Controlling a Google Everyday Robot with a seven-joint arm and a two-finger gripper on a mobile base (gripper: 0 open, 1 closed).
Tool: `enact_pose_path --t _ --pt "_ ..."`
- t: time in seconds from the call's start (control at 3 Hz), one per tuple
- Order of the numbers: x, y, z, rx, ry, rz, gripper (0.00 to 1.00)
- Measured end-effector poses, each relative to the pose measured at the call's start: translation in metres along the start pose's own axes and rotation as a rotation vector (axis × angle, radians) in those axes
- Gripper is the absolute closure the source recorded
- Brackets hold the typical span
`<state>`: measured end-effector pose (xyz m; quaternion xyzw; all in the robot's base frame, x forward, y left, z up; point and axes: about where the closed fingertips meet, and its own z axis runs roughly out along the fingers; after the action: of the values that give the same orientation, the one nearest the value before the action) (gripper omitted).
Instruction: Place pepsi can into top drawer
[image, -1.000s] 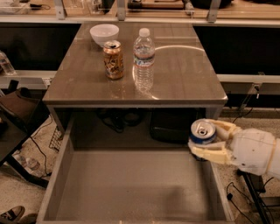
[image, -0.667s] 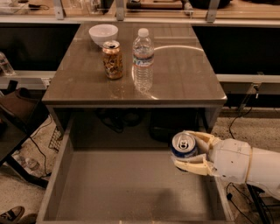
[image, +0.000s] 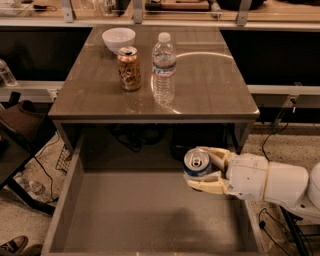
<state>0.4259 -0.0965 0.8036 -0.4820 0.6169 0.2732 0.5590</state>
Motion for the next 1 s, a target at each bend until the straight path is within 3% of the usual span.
enact_pose_path --t 0.33,1.0 --pt "0.014 -0.006 0.043 -0.099 -0.034 -0.042 1.0" --pt "0.045 0.017 0.128 -0.336 -0.102 -0.046 1.0"
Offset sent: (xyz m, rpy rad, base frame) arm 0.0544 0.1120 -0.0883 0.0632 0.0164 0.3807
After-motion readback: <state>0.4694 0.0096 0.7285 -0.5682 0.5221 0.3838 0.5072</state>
